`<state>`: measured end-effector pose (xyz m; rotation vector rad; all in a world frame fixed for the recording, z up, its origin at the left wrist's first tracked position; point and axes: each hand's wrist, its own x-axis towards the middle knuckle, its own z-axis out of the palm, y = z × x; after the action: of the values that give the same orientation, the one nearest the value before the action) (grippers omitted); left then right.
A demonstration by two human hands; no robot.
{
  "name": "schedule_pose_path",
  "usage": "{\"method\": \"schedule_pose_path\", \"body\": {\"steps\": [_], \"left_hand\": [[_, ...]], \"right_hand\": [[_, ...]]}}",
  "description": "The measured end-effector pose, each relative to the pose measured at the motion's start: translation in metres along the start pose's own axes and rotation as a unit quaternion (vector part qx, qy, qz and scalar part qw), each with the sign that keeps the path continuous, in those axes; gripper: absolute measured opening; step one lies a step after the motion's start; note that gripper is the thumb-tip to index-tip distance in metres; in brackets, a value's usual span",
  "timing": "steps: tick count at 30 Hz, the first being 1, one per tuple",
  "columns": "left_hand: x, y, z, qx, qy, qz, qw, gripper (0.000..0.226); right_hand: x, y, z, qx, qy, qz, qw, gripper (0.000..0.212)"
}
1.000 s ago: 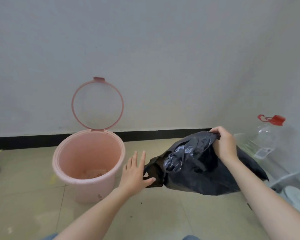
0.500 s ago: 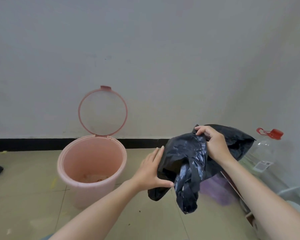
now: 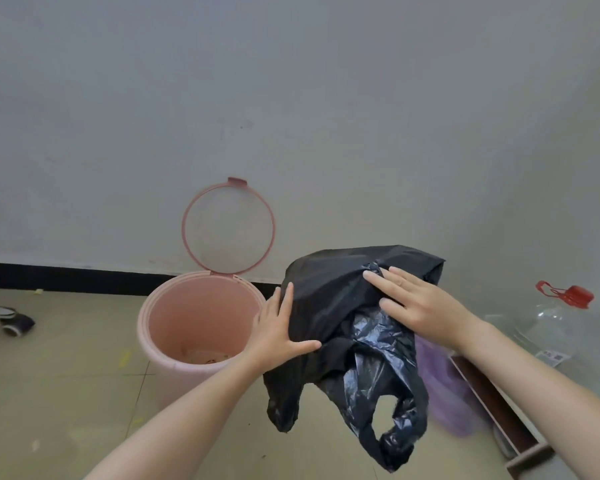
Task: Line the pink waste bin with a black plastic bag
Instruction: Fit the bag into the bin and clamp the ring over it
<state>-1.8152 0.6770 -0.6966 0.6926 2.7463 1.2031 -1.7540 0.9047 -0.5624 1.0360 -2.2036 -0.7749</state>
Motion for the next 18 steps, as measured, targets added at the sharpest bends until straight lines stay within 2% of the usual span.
{"method": "schedule_pose_path", "body": {"steps": [2,6,9,11,14,18], "left_hand": [[-0.001,-0.002,-0.002,-0.006,0.016,0.009,1.0,0.098],[-0.002,0.006,-0.01,-0.046,0.076,-0.009,0.996,0.065],[0.001,0.007,-0.019,-0.035,0.163,-0.04,0.985,0.081],[0.001,0.004,-0.026,0.0,0.175,-0.039,0.984,0.093],[-0.003,-0.002,-0.04,0.017,0.186,-0.031,0.982,0.094],[-0.011,-0.016,-0.059,-0.025,0.194,-0.033,0.98,0.091]], "right_hand": [[0.005,0.007,-0.005,-0.012,0.023,0.021,0.999,0.045],[0.017,0.011,-0.003,-0.001,0.087,0.023,0.996,0.033],[0.027,0.009,0.0,0.001,0.111,0.026,0.993,0.029],[0.03,0.009,0.0,-0.004,0.121,0.029,0.992,0.028],[0.038,0.009,0.006,0.003,0.134,0.015,0.991,0.028],[0.082,-0.001,0.014,0.017,0.138,-0.044,0.989,0.031]]}}
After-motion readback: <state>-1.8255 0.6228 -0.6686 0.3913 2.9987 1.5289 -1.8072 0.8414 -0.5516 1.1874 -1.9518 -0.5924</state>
